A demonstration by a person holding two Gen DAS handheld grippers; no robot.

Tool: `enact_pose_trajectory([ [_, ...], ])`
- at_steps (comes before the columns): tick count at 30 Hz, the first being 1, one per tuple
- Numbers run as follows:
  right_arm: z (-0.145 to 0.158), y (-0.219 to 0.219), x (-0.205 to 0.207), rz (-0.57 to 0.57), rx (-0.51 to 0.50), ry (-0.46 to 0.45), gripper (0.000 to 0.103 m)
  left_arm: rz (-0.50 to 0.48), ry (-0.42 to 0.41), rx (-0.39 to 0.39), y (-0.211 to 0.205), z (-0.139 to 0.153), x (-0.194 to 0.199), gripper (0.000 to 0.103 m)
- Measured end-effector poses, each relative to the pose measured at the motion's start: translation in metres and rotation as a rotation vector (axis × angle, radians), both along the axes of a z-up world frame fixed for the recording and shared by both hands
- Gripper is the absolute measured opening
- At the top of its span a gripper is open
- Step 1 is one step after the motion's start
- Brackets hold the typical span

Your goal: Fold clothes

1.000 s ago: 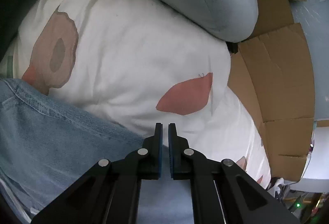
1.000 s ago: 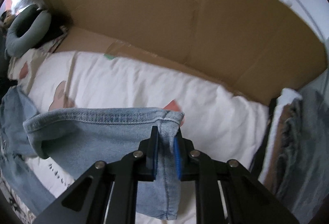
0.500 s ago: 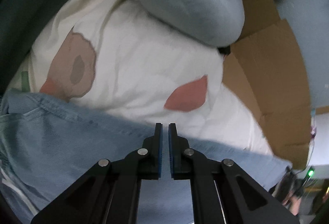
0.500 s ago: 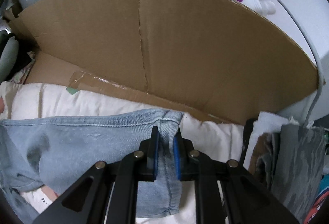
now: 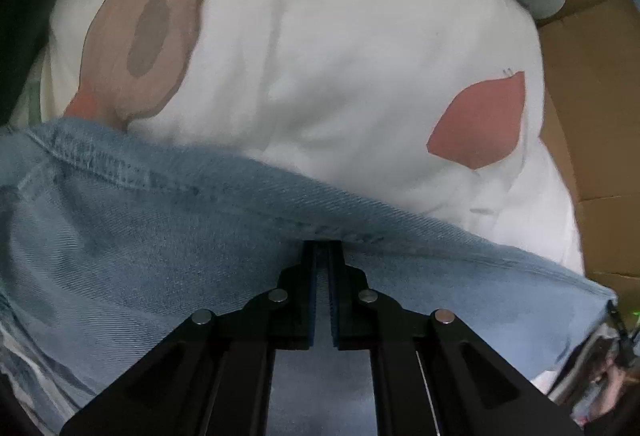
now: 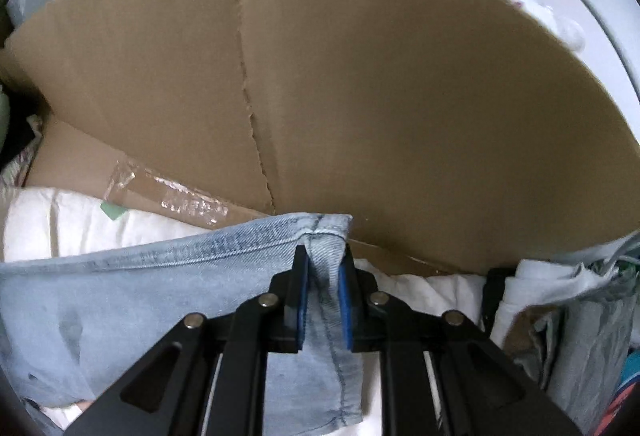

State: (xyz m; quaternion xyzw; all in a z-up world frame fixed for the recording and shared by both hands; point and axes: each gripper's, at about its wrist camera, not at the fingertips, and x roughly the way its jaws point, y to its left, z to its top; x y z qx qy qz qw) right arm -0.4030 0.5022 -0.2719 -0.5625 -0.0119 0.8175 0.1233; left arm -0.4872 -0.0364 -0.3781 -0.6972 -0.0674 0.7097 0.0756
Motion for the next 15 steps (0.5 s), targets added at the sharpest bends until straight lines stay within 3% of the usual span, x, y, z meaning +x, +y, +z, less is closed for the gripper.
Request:
enact_pose_trajectory([
  [4, 0.004, 0.000, -0.004, -0.001, 0.004, 0.002, 0.017, -0.016, -0.001, -0.042, 0.009, -0.001, -0.002, 0.005],
  [8, 0.016, 0.005, 0.001, -0.034, -0.023, 0.034, 0.047, -0.036, 0.008, -0.033, 0.010, -0.002, -0.001, 0.005],
  [15, 0.026, -0.002, 0.036, 0.006, -0.087, 0.034, 0.048, -0.065, 0.009, -0.029, 0.014, 0.002, 0.003, 0.005],
])
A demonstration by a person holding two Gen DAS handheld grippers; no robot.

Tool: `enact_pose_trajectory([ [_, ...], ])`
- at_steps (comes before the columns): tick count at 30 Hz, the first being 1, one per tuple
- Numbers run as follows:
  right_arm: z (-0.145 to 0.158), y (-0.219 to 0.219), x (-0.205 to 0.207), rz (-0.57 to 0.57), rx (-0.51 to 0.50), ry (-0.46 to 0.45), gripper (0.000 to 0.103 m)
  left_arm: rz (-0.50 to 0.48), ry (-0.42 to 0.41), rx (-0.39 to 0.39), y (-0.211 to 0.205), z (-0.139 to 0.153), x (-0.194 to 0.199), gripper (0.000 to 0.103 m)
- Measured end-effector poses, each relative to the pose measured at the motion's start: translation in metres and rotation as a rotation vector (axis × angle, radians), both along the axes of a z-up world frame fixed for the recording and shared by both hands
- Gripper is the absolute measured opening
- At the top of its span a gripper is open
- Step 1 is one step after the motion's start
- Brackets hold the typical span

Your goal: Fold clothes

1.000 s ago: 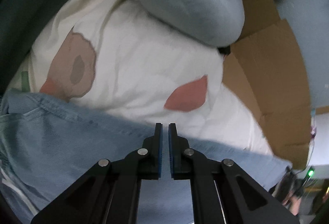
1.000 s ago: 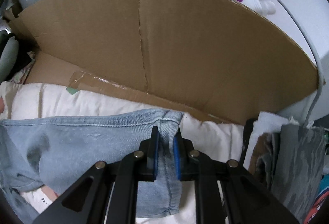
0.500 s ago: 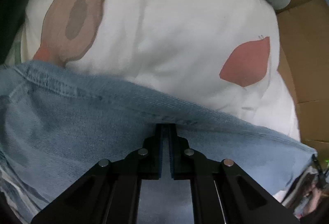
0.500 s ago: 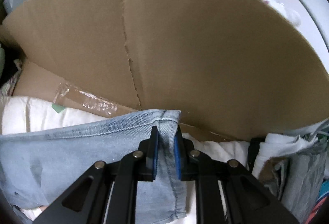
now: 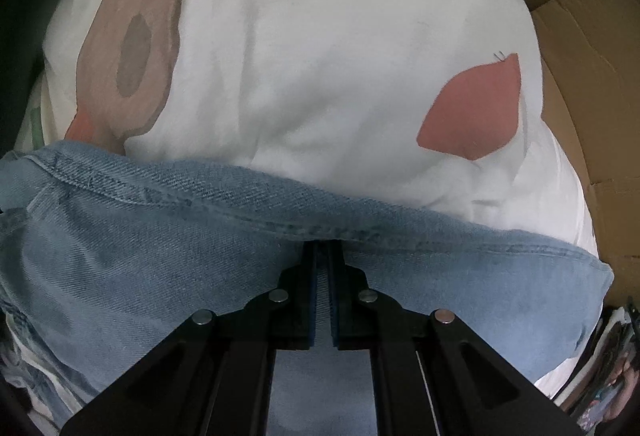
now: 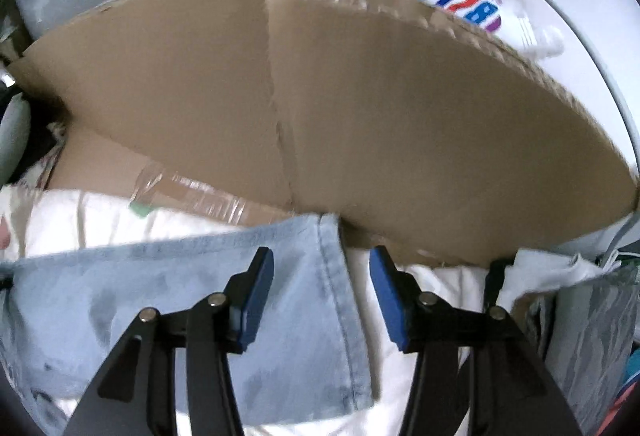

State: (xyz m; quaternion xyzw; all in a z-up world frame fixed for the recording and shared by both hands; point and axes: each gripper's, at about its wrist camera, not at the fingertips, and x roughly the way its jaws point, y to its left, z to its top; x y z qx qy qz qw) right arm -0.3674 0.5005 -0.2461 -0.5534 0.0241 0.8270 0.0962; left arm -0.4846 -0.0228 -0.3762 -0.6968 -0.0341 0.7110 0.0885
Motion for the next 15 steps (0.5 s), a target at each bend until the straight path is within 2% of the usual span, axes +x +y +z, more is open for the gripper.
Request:
enact_pose_trajectory([
  [6, -0.014, 0.004, 0.044, -0.014, -0.065, -0.038, 0.048, -0.038, -0.003, 0.026, -0.002, 0.013, 0.012, 0.005],
  [9, -0.022, 0.008, 0.058, -0.027, -0.099, -0.057, 0.048, -0.099, -0.003, 0.014, 0.002, 0.022, 0.023, 0.005],
  [15, -0.047, 0.008, 0.082, -0.062, -0.147, -0.087, 0.048, -0.212, -0.035, 0.047, 0.024, 0.044, 0.048, 0.005],
])
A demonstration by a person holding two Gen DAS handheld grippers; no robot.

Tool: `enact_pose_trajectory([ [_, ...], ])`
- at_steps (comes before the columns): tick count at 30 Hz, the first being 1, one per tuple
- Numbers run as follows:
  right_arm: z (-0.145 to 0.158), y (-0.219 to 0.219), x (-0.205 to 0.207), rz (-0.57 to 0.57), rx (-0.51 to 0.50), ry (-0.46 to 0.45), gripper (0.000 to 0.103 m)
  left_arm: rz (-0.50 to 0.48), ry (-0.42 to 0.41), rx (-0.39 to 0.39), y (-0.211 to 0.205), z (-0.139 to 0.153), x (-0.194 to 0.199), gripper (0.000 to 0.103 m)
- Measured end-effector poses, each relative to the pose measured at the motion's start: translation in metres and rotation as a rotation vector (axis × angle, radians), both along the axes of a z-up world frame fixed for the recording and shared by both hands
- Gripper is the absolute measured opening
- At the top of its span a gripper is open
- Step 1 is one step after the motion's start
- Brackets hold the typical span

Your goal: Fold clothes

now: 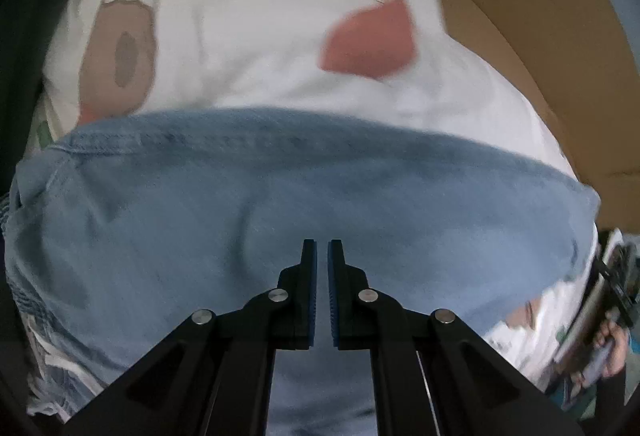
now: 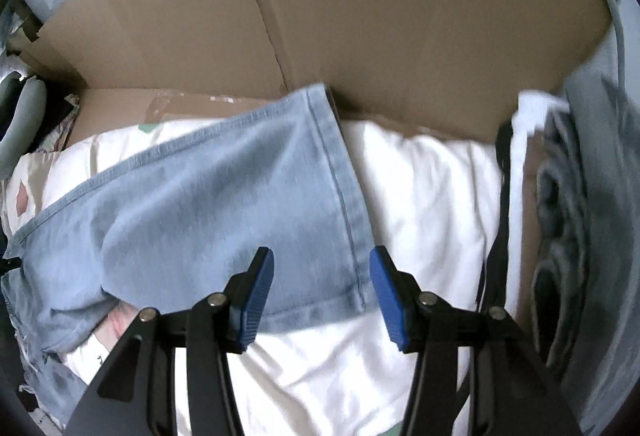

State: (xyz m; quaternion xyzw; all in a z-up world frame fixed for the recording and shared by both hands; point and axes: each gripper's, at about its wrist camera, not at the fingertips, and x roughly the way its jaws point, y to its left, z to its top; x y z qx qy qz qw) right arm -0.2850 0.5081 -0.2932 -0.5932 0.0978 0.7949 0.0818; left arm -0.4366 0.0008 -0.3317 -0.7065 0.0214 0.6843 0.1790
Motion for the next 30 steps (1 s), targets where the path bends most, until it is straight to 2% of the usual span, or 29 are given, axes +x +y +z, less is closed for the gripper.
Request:
enact_pose_trajectory([
  [6, -0.017, -0.003, 0.014, -0.015, -0.063, -0.018, 0.048, -0.115, -0.038, -0.015, 0.033, 0.023, 0.028, 0.005],
  [7, -0.020, -0.004, 0.016, -0.015, -0.072, -0.023, 0.048, -0.135, -0.041, -0.015, 0.047, 0.024, 0.018, 0.005],
  [8, -0.022, -0.005, 0.017, -0.012, -0.078, -0.028, 0.048, -0.157, -0.043, -0.012, 0.046, 0.025, 0.029, 0.005],
  [10, -0.026, -0.006, 0.020, -0.005, -0.088, -0.036, 0.048, -0.196, -0.040, -0.013, 0.069, 0.028, 0.043, 0.005],
  [15, -0.041, -0.004, 0.026, -0.014, -0.133, -0.052, 0.048, -0.300, 0.042, -0.003, 0.082, 0.045, 0.061, 0.005],
  [19, -0.058, 0.002, 0.035, -0.058, -0.197, -0.064, 0.048, -0.335, 0.061, 0.033, 0.102, 0.052, 0.087, 0.005],
  [24, -0.071, 0.016, 0.043, -0.115, -0.257, -0.027, 0.048, -0.343, 0.064, 0.009, 0.108, 0.032, 0.113, 0.005],
  [30, -0.079, 0.030, 0.046, -0.150, -0.321, 0.021, 0.048, -0.433, 0.072, -0.023, 0.111, 0.007, 0.138, 0.005],
])
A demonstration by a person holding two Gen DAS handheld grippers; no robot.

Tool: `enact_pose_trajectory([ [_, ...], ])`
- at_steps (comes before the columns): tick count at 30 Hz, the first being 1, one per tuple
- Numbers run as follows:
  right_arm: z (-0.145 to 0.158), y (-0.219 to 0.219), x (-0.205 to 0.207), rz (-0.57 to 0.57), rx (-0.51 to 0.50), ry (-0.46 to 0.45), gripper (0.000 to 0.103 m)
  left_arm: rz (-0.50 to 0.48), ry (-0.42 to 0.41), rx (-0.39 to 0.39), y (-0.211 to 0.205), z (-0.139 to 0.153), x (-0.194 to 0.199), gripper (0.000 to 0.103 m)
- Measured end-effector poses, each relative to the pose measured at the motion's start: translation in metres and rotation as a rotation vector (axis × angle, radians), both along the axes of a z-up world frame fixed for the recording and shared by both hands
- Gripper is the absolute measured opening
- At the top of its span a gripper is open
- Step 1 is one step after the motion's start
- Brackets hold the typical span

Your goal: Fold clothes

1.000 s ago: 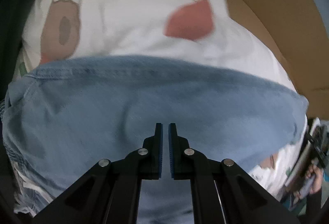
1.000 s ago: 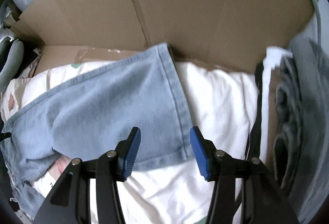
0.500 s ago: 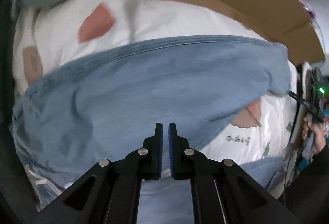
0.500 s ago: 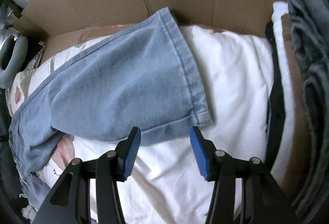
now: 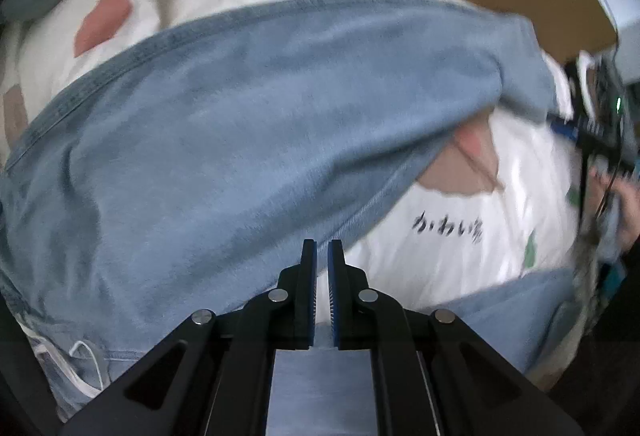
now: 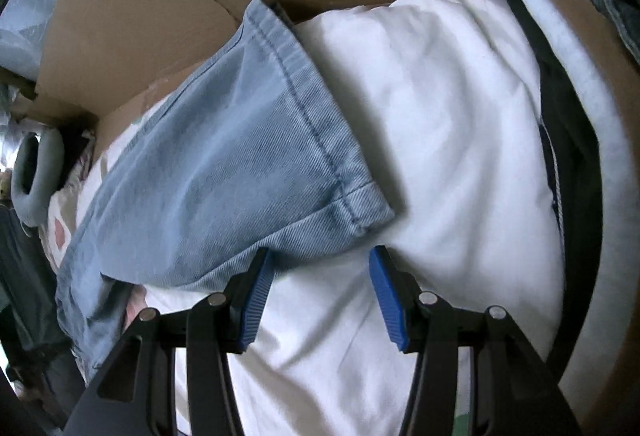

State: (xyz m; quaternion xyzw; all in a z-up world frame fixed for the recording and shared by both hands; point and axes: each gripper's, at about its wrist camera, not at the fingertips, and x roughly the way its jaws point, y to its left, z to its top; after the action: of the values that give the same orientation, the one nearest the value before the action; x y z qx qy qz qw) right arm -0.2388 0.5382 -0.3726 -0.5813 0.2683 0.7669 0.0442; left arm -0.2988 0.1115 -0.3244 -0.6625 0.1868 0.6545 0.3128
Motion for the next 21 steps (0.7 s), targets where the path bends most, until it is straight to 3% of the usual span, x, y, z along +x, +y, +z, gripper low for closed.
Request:
enact_pose_trajectory([
  [6, -0.001, 0.002, -0.006, -0.022, 0.001, 0.026, 0.048, -0.090, 0.010, -0.026, 0.011, -0.017, 0.014, 0.005],
  [11, 0.006, -0.005, -0.011, -0.024, 0.072, 0.027, 0.024, -0.094, 0.051, -0.021, 0.021, -0.022, 0.018, 0.005],
  [14, 0.012, -0.005, -0.010, -0.031, 0.081, 0.039, 0.014, -0.067, 0.018, -0.013, 0.019, -0.034, 0.021, 0.005],
  [21, 0.048, -0.011, -0.011, -0.011, 0.121, 0.114, 0.009, -0.083, 0.032, -0.047, 0.015, -0.054, 0.035, 0.005],
])
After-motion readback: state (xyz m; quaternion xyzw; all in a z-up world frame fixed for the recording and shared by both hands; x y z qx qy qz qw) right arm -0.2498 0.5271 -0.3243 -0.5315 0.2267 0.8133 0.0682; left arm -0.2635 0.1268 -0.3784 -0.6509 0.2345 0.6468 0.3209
